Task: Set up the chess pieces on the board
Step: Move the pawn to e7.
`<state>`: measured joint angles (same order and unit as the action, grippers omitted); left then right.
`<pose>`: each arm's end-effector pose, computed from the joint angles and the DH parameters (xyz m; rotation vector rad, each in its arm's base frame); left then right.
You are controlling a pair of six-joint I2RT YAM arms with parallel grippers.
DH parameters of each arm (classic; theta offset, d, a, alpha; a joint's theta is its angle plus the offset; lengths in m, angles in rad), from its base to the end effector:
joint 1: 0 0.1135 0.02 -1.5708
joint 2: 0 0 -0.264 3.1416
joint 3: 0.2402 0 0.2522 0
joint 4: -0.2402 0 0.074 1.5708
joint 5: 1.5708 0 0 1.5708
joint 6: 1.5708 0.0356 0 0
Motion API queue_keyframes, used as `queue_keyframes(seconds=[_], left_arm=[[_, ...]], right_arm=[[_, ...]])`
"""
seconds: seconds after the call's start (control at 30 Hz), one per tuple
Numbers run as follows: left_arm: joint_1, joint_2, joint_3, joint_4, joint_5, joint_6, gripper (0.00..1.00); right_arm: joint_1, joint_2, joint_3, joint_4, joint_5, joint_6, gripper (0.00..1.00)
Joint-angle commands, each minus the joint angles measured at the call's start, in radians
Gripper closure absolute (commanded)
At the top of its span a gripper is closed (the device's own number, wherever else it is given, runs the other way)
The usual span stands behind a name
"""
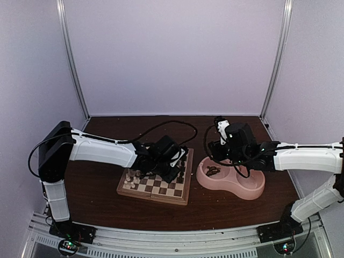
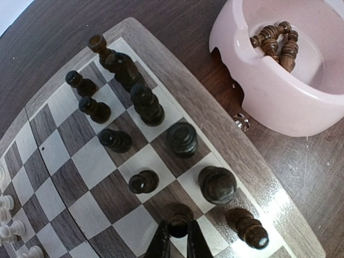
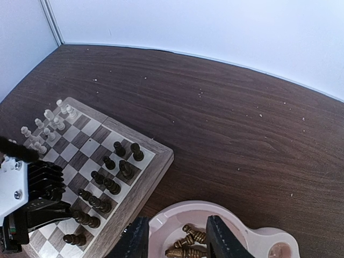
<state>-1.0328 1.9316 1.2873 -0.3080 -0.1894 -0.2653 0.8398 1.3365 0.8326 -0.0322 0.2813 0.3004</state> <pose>0.2150 -0.3472 0.1726 0.8735 2.3677 -0.2963 0.2044 0.2132 0.2493 -0.3967 2.0705 0.3949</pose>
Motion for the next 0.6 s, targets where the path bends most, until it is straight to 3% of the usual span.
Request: queue_keyframes(seconds=[0.0,0.57], left_arm=[[0.010,0.011,0.030,0.014,-0.018,0.018,0.94],[0.013,0.025,0.037,0.012,-0.026,0.025,0.94]], right_arm=[[-0.004,-0.008,0.002,0.003,-0.010,0.013,0.61],[-0.005,-0.008,0.002,0.005,-0.016,0.014,0.62]])
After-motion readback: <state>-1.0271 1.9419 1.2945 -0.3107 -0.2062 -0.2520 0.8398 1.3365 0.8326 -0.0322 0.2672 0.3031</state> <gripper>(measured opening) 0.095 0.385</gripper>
